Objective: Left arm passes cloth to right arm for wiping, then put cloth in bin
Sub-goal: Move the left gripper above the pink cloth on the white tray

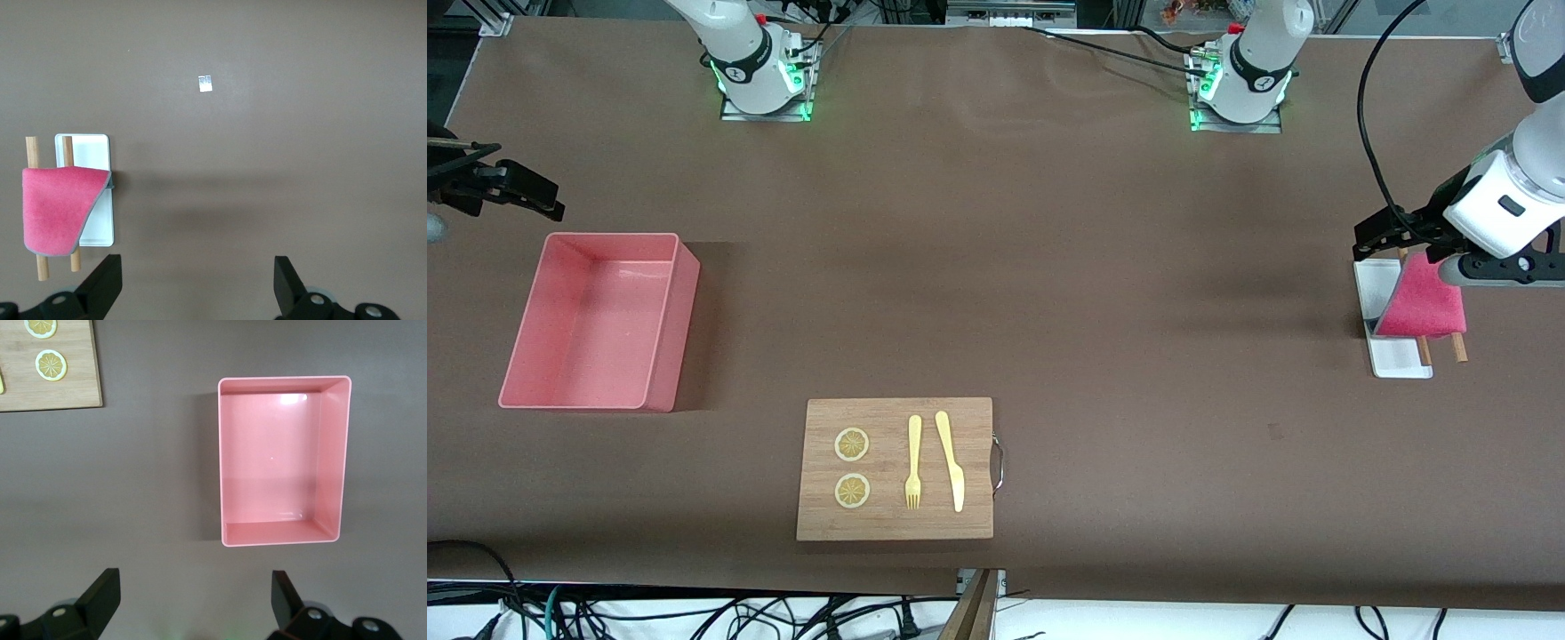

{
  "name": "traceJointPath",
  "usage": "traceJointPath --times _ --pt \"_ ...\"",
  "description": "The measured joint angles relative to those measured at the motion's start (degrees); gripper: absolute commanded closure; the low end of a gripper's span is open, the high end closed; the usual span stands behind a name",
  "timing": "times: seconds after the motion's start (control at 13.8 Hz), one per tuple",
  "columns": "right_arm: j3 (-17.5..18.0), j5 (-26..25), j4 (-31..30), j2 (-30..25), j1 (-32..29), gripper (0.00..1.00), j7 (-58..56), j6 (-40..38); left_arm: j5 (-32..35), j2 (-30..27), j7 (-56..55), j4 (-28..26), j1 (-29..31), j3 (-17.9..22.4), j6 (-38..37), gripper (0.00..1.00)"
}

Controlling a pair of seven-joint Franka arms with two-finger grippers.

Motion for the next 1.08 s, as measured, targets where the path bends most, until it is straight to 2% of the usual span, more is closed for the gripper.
traceJointPath --times 1.08 --pt "-0.01 0.12 0.00 0.01 -0.03 0.00 0.00 0.08 0.00 0.40 0.13 -0.42 -0.20 0.09 -1.57 0.00"
